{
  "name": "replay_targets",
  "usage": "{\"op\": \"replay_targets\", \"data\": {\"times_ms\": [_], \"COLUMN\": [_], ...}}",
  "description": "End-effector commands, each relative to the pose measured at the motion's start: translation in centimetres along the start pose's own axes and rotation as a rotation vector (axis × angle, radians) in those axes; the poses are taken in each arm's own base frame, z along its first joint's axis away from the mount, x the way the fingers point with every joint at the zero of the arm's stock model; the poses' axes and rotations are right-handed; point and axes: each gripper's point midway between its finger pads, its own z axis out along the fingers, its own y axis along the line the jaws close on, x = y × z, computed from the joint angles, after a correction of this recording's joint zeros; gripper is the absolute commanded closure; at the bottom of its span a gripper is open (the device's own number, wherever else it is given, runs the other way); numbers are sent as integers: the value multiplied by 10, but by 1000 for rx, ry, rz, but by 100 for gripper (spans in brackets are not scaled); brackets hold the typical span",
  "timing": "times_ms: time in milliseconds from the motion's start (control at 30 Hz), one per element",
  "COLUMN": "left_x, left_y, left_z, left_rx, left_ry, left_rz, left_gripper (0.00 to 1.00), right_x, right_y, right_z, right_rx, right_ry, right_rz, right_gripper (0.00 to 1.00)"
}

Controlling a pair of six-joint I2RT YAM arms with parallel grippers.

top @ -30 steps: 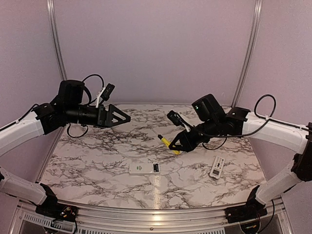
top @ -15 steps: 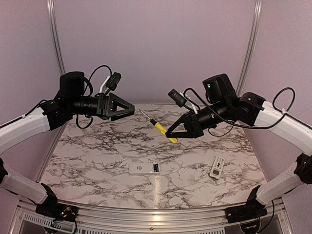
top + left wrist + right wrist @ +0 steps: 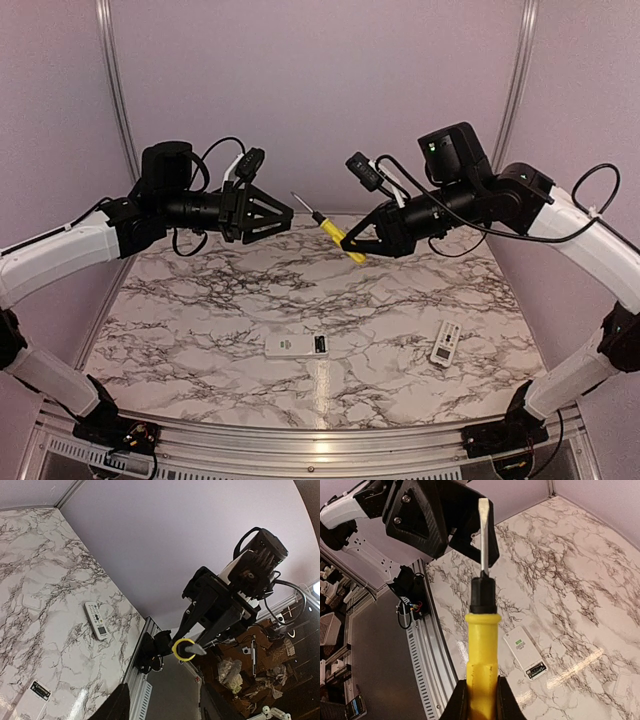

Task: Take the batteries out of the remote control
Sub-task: Pass from the right arm to the left

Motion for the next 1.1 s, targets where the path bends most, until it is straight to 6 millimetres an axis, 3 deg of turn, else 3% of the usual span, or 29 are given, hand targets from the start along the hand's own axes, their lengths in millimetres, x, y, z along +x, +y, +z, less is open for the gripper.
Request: {"op": "replay_targets", "data": {"times_ms": [0, 300, 833, 1067], "left_x": [-8, -16, -19, -20], "left_y": [4, 2, 12, 16], "left_z": [7, 12, 25, 29], "left_rx": [-21, 3, 3, -3], "left_ry": [-15, -38, -27, -20], "left_rz": [-60, -68, -124, -136], "left_gripper": [50, 52, 70, 85], "right_x": [-2, -3, -7, -6], "right_y": [-6, -10, -7, -7], "right_z": [2, 7, 8, 9], "right_rx": [95, 129, 112, 111], "right_ry": [49, 92, 86, 86], "right_rz": [-53, -86, -93, -93], "right_gripper": [100, 100, 100, 100]}}
